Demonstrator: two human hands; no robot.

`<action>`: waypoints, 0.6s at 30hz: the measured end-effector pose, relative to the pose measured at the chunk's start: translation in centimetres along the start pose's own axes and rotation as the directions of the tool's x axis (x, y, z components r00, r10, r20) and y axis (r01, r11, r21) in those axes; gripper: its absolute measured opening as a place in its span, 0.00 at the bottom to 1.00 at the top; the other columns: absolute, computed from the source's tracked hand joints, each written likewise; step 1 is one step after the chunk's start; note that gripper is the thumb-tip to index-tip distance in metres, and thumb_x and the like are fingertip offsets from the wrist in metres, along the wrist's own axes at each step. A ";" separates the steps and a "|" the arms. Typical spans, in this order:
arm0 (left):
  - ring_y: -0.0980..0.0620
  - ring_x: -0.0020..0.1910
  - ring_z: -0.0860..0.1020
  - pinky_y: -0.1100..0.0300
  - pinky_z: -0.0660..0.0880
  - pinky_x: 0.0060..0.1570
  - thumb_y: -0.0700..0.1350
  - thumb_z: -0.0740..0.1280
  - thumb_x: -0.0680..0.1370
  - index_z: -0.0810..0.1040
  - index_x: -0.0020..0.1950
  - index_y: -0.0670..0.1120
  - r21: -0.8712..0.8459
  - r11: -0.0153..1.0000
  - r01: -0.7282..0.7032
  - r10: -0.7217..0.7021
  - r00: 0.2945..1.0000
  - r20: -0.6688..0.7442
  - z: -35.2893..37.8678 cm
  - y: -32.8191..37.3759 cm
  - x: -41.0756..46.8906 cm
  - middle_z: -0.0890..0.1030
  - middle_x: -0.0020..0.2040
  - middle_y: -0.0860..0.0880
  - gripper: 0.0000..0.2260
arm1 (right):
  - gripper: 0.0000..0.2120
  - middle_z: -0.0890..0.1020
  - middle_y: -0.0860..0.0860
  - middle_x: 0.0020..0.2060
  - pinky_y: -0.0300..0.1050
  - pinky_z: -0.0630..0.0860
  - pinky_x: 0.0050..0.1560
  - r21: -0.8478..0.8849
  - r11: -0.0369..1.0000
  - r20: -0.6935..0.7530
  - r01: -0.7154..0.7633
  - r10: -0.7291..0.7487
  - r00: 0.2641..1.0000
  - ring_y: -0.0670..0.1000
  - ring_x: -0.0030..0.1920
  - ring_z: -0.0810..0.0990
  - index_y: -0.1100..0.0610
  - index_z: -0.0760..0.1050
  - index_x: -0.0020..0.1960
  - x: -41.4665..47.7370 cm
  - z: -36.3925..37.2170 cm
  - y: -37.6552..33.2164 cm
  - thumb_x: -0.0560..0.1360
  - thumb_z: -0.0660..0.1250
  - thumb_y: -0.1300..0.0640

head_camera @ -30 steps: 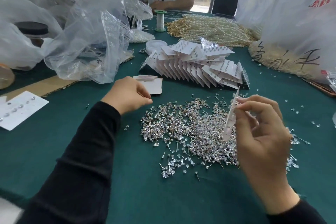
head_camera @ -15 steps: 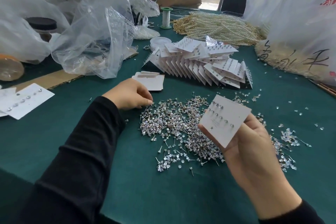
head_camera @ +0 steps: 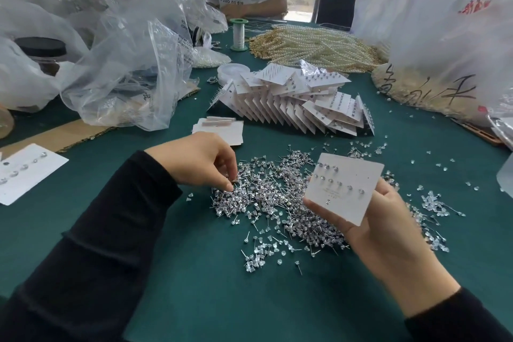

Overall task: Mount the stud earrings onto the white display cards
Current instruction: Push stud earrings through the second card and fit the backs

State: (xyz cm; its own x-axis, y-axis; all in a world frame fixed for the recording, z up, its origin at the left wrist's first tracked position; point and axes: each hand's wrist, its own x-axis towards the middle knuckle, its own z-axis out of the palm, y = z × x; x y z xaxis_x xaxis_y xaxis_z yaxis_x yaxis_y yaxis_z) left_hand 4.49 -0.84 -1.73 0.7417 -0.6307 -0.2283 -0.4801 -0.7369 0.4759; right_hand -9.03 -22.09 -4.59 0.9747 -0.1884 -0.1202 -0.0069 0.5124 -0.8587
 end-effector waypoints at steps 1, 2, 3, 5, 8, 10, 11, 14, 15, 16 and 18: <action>0.56 0.31 0.72 0.62 0.70 0.36 0.45 0.75 0.67 0.81 0.39 0.51 0.018 1.000 -0.003 0.003 1.000 -0.004 0.2 -0.2 0.0 0.80 0.37 0.46 0.05 | 0.19 0.83 0.60 0.50 0.53 0.81 0.39 -0.001 1.000 0.000 0.002 -0.002 1.000 0.60 0.48 0.82 0.66 0.73 0.56 0.1 0.0 0.1 0.65 0.64 0.65; 0.57 0.32 0.72 0.62 0.71 0.36 0.45 0.75 0.67 0.81 0.39 0.51 0.029 1.000 -0.002 0.003 1.000 -0.009 0.3 -0.3 -0.1 0.80 0.38 0.46 0.05 | 0.20 0.82 0.60 0.51 0.53 0.81 0.39 -0.003 1.000 0.005 0.001 -0.001 1.000 0.61 0.49 0.82 0.67 0.72 0.57 0.1 0.0 0.1 0.65 0.63 0.65; 0.57 0.32 0.72 0.63 0.71 0.37 0.45 0.75 0.67 0.81 0.40 0.51 0.036 0.999 0.001 -0.001 1.000 -0.010 0.4 -0.3 -0.1 0.81 0.39 0.47 0.05 | 0.21 0.82 0.61 0.52 0.53 0.81 0.40 -0.008 1.000 0.012 0.002 -0.002 1.000 0.61 0.50 0.82 0.68 0.72 0.58 0.1 0.0 0.1 0.65 0.63 0.65; 0.60 0.30 0.72 0.66 0.71 0.35 0.45 0.75 0.66 0.81 0.40 0.51 0.046 0.999 0.002 -0.002 1.000 0.000 0.7 -0.2 0.0 0.80 0.38 0.49 0.06 | 0.21 0.81 0.62 0.52 0.52 0.80 0.39 -0.022 1.000 0.017 0.007 -0.006 1.000 0.62 0.51 0.81 0.68 0.71 0.58 0.1 -0.1 0.1 0.66 0.63 0.66; 0.62 0.28 0.71 0.70 0.68 0.30 0.45 0.74 0.67 0.80 0.40 0.51 0.080 0.997 -0.006 0.005 1.000 0.019 1.3 -0.1 0.2 0.79 0.35 0.52 0.05 | 0.20 0.82 0.62 0.51 0.52 0.80 0.38 -0.028 1.000 0.017 0.007 -0.007 1.000 0.62 0.50 0.81 0.68 0.72 0.57 0.0 -0.1 0.1 0.65 0.63 0.66; 0.62 0.29 0.71 0.69 0.68 0.31 0.45 0.73 0.68 0.80 0.39 0.50 0.086 0.996 -0.001 -0.001 1.000 0.023 1.4 0.0 0.1 0.79 0.34 0.53 0.04 | 0.21 0.82 0.62 0.50 0.52 0.80 0.38 -0.028 1.000 0.020 0.001 0.000 1.000 0.62 0.49 0.82 0.67 0.73 0.57 -0.1 -0.1 0.1 0.63 0.66 0.66; 0.62 0.29 0.72 0.68 0.68 0.31 0.45 0.73 0.68 0.80 0.39 0.49 0.084 0.996 -0.001 -0.001 1.000 0.023 1.5 0.0 0.1 0.78 0.34 0.53 0.03 | 0.22 0.82 0.62 0.50 0.52 0.80 0.38 -0.029 1.000 0.023 -0.006 0.007 1.000 0.62 0.49 0.82 0.67 0.73 0.57 -0.1 -0.1 0.1 0.63 0.67 0.66; 0.64 0.27 0.72 0.73 0.67 0.28 0.45 0.72 0.69 0.81 0.39 0.48 0.077 0.997 -0.001 0.000 1.000 0.011 1.3 0.0 -0.1 0.77 0.31 0.56 0.02 | 0.22 0.82 0.61 0.50 0.52 0.80 0.38 -0.034 0.999 0.027 -0.017 0.018 0.999 0.62 0.50 0.82 0.66 0.73 0.57 -0.1 -0.1 0.2 0.62 0.68 0.69; 0.66 0.26 0.72 0.75 0.66 0.27 0.45 0.72 0.69 0.81 0.39 0.48 0.064 0.998 -0.001 0.001 1.000 0.004 1.2 0.0 -0.2 0.77 0.30 0.57 0.02 | 0.22 0.82 0.61 0.50 0.52 0.80 0.38 -0.031 0.999 0.029 -0.020 0.021 0.999 0.62 0.50 0.82 0.66 0.73 0.56 -0.1 -0.1 0.2 0.63 0.67 0.68; 0.67 0.26 0.72 0.76 0.65 0.26 0.45 0.72 0.70 0.82 0.39 0.48 0.048 0.999 -0.002 0.002 1.000 -0.006 1.1 0.0 -0.2 0.77 0.29 0.57 0.02 | 0.21 0.82 0.61 0.50 0.52 0.80 0.38 -0.029 0.999 0.028 -0.022 0.022 0.999 0.62 0.50 0.82 0.67 0.73 0.56 -0.1 -0.1 0.1 0.63 0.67 0.69; 0.67 0.27 0.73 0.75 0.67 0.28 0.45 0.73 0.69 0.82 0.37 0.49 0.033 0.999 -0.006 0.007 1.000 -0.025 0.8 0.1 -0.4 0.78 0.30 0.57 0.02 | 0.21 0.82 0.62 0.50 0.53 0.80 0.38 -0.034 0.999 0.016 -0.019 0.019 1.000 0.63 0.49 0.82 0.68 0.73 0.56 -0.1 -0.1 0.1 0.62 0.68 0.69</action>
State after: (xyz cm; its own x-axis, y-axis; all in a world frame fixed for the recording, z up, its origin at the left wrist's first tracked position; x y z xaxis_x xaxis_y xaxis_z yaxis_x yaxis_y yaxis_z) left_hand 3.78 -0.84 -2.33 0.7500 -0.6292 -0.2038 -0.4997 -0.7410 0.4486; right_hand -9.15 -22.16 -4.72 0.9778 -0.1653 -0.1289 -0.0327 0.4872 -0.8727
